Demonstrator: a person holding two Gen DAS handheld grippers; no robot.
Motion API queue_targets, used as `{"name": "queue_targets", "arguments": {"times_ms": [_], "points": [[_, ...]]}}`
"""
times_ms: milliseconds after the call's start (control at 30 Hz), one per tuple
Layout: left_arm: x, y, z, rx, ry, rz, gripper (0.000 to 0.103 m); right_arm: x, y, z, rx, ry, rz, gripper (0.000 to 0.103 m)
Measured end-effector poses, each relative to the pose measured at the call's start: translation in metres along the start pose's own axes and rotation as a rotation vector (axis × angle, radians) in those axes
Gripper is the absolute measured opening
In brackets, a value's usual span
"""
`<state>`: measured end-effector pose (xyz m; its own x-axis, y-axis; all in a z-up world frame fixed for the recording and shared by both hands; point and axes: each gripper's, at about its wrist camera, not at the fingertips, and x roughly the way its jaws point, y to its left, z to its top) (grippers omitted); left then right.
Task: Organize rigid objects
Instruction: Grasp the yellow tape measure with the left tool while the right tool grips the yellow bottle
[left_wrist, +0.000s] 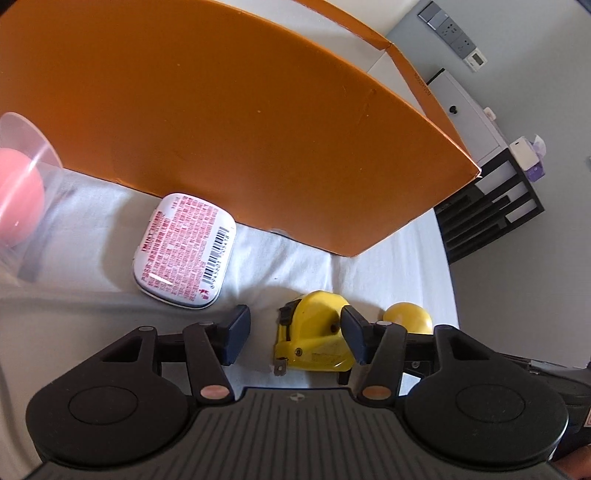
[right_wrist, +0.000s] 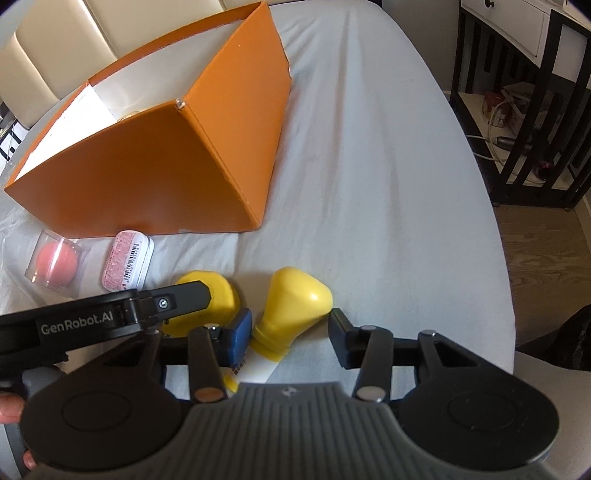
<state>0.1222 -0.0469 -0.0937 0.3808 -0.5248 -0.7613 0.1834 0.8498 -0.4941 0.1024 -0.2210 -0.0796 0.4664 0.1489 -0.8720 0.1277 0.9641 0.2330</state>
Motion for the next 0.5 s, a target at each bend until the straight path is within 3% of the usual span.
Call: {"name": "queue_targets", "arguments": {"times_ms": [100,167,333,500], "points": [[-0.0005,-0.0014,-0.001,0.016,-0.01,-0.016,0.052,0.0018,0.0018,0.0004,-0.009,0.006,0.018,0.039],[-0.0011,-0.0021,-0.0019,0.022,-0.012,-0.045,0.04,0.0032,0.0034,0.0018,-0.014,0.012,0.026,0.033],[-0.0045,-0.0013,-0.0041,0.028,-0.026,-0.059,0.036,0.0041,0.0025,0.0042,-0.026,0.019,0.041,0.025],[-0.0063,-0.0022,-0.0046,0.042,-0.025,-0.066,0.033,0.001,-0.0033,0.0043,-0.003,0.023,0.055,0.025]]}}
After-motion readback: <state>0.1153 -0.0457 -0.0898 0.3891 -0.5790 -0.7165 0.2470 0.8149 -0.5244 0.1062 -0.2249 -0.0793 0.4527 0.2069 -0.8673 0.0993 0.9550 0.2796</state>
